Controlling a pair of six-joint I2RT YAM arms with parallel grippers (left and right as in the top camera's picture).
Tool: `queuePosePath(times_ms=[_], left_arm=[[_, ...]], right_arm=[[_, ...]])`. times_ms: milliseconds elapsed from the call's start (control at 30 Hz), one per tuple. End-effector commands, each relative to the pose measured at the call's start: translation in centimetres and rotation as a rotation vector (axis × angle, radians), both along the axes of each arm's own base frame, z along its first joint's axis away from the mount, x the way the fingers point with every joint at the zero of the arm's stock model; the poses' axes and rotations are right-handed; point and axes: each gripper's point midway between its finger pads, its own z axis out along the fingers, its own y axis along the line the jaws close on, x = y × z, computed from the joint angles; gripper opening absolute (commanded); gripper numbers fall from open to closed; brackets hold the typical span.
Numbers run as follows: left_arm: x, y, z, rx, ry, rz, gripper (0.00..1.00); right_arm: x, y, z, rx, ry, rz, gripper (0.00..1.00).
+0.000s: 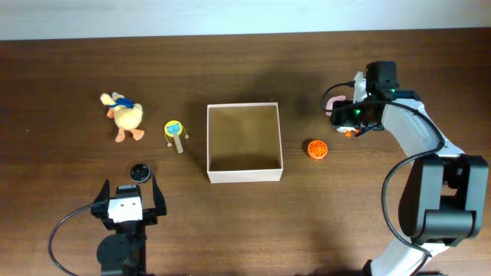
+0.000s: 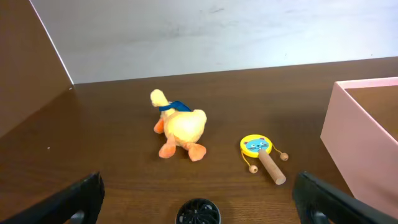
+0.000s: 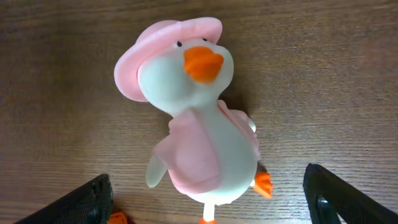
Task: Pack container
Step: 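Lower the right gripper over the duck toy and close on it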
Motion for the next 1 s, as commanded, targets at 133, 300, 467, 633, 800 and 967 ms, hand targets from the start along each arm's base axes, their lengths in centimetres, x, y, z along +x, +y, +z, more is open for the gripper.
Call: queuePosePath(times_ms=[133, 300, 467, 633, 800, 967], left_arm=[[0.0, -0.3, -0.2, -0.007, -0.003, -0.012, 0.99], [0.0, -0.3, -0.2, -0.007, -0.003, -0.013, 0.99], [0.0, -0.3, -0.2, -0.007, -0.003, -0.012, 0.99], [0.0, -0.3, -0.2, -0.007, -0.003, -0.012, 0.99], [0.0, -0.3, -0.2, -0.007, -0.003, -0.012, 0.99], [0.0, -0.3, -0.2, -0.007, -0.003, -0.012, 0.99]], right_arm=[[1.3, 0.2, -0.4, 0.014, -0.031, -0.004, 0.88], [1.3, 0.2, -1.6, 0.022, -0.008, -0.022, 0.88], [1.2, 0.5, -2.1, 0.029, 0.007, -0.020, 0.76], [1.2, 0.5, -2.1, 0.036, 0.008, -0.041, 0.27], [1.2, 0.5, -2.1, 0.036, 0.009, -0.041, 0.16], [1.2, 0.5, -2.1, 0.035, 0.009, -0.041, 0.08]])
